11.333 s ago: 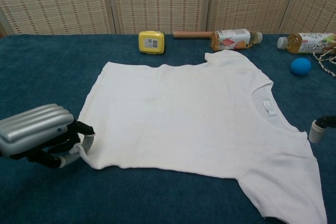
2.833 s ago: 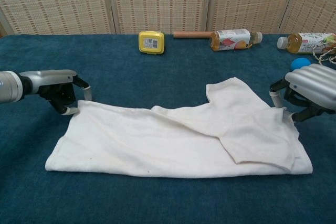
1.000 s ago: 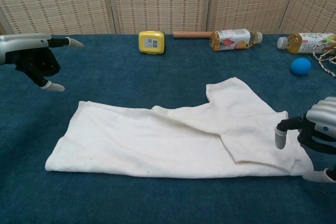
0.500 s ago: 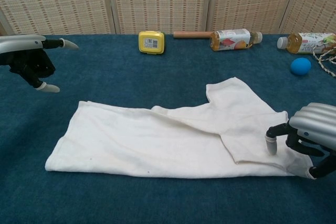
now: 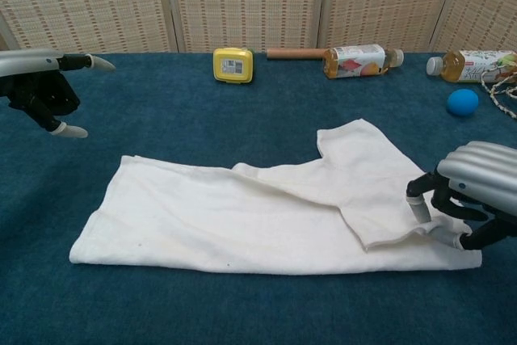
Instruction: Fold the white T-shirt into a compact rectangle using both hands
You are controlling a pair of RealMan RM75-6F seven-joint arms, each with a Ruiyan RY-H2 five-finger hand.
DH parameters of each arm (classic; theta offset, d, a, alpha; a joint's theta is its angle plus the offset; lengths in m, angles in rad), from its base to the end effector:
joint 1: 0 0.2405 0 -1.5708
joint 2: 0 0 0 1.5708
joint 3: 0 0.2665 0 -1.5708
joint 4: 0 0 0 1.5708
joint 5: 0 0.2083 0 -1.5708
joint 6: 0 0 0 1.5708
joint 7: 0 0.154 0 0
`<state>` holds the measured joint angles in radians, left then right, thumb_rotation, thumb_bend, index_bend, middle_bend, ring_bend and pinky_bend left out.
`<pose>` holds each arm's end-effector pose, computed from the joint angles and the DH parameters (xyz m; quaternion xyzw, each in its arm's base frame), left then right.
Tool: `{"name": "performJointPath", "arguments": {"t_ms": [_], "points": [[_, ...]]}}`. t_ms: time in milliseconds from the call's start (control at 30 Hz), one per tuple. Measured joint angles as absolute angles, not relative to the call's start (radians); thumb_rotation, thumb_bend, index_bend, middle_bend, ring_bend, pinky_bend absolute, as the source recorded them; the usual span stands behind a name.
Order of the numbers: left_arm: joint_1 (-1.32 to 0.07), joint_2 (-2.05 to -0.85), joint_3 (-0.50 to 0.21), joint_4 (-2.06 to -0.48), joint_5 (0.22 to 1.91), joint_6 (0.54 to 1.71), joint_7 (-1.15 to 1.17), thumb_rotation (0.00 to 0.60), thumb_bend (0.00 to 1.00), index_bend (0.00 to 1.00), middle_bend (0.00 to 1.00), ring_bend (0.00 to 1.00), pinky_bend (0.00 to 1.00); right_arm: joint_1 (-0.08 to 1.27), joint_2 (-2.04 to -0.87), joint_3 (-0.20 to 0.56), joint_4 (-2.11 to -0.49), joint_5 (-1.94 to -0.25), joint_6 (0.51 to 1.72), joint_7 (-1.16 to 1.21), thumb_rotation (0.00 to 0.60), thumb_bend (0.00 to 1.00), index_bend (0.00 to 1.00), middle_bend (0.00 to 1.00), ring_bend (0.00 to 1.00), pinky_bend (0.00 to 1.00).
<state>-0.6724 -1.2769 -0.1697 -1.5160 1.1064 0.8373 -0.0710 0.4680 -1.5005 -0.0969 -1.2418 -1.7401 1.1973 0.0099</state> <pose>-0.2203 0.3708 0.0633 -0.6664 -0.5055 -0.3681 0.4060 -0.2577 -0.2599 -0.0063 0.8112 -0.2896 0.3669 0.3514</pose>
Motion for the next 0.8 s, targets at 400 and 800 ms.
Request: {"name": "performJointPath", "arguments": {"t_ms": [400,800], "points": [[-0.670,-1.261,-0.171,-1.541,1.110,0.844,-0.062,0.600,0.29,0.00,0.89,0.86,0.97,0.522,-1.510,0.050,-1.244,-1.629,1.195,0.034,0.600,0.47,0.67,0.94,0.98,1.00],[-0.661,-1.253,-0.163,-1.544,1.113,0.846,-0.060,0.600,0.29,0.00,0.89,0.86,0.97,0.613,-1.620,0.123,-1.051,-1.554,1.110,0.067,0.600,0.47,0.67,0.94,0.98,1.00]]}}
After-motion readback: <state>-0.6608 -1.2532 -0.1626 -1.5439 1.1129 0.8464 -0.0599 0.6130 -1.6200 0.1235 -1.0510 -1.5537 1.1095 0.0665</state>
